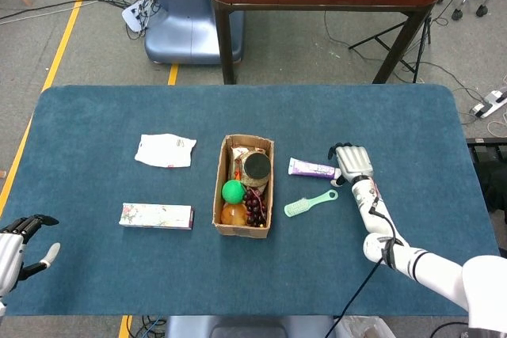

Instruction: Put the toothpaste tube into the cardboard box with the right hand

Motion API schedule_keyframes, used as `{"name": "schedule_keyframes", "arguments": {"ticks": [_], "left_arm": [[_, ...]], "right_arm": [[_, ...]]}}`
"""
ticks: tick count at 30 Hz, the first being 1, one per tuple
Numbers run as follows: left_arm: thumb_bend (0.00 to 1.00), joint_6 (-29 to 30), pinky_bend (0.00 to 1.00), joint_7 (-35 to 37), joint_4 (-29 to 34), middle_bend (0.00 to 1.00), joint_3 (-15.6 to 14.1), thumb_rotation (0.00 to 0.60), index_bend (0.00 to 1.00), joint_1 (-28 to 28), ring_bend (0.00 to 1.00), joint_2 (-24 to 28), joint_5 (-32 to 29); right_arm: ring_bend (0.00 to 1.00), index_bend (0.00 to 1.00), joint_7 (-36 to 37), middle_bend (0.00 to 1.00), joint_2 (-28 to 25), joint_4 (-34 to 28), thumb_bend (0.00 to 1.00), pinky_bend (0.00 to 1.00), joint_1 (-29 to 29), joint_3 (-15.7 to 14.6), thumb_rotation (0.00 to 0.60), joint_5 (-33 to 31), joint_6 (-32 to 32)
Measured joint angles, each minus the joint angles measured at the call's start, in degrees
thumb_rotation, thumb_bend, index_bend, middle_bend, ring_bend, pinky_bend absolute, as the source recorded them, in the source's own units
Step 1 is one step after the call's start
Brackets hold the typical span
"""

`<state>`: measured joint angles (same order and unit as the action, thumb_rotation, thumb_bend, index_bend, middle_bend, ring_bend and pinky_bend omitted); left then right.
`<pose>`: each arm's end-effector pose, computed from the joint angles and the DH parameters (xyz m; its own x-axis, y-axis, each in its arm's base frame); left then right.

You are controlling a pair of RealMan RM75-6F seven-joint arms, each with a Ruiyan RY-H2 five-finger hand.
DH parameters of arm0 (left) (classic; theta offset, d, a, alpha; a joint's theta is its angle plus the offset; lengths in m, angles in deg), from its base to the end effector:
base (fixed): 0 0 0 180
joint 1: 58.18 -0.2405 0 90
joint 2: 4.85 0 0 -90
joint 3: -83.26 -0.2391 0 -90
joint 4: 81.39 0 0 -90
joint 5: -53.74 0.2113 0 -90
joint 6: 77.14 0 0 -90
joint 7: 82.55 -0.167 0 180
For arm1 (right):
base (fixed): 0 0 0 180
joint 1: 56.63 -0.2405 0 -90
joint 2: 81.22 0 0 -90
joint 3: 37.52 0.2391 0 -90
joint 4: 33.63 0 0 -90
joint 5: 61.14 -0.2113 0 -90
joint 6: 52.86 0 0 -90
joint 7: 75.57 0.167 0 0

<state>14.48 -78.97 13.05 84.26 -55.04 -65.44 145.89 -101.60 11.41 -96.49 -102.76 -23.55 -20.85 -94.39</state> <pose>-0.2786 0.1859 0.1706 0.3604 -0.0630 0.9307 0.9264 -0.0925 -0.3650 -0.2208 -0.4208 -0.0165 0.4494 -0.3892 0.8041 -0.8785 -0.0292 0.4768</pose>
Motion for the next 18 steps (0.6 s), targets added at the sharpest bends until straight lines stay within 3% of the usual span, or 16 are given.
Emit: {"name": "schedule_keyframes", "arguments": {"ticks": [9, 18], "left_arm": [[0.28, 0.7, 0.57, 0.6, 0.4, 0.4, 0.2, 0.6, 0.38, -0.4, 0.4, 0.6, -0.1], [0.28, 1.2, 0.57, 1.4, 0.7, 0.4, 0.2, 0.6, 0.38, -0.7, 0.4, 1.1, 0.3]], "right_arm": [[0.26, 0.37, -4.4, 0.33, 2.9, 2.6, 0.08, 0.31, -3.4, -0.7, 0.6, -5.7, 0.6], [0.32, 0.37, -4.1, 0.39, 5.3, 5.0, 0.18, 0.32, -5.0, -1.3, 0.6, -6.2, 1.9]]}}
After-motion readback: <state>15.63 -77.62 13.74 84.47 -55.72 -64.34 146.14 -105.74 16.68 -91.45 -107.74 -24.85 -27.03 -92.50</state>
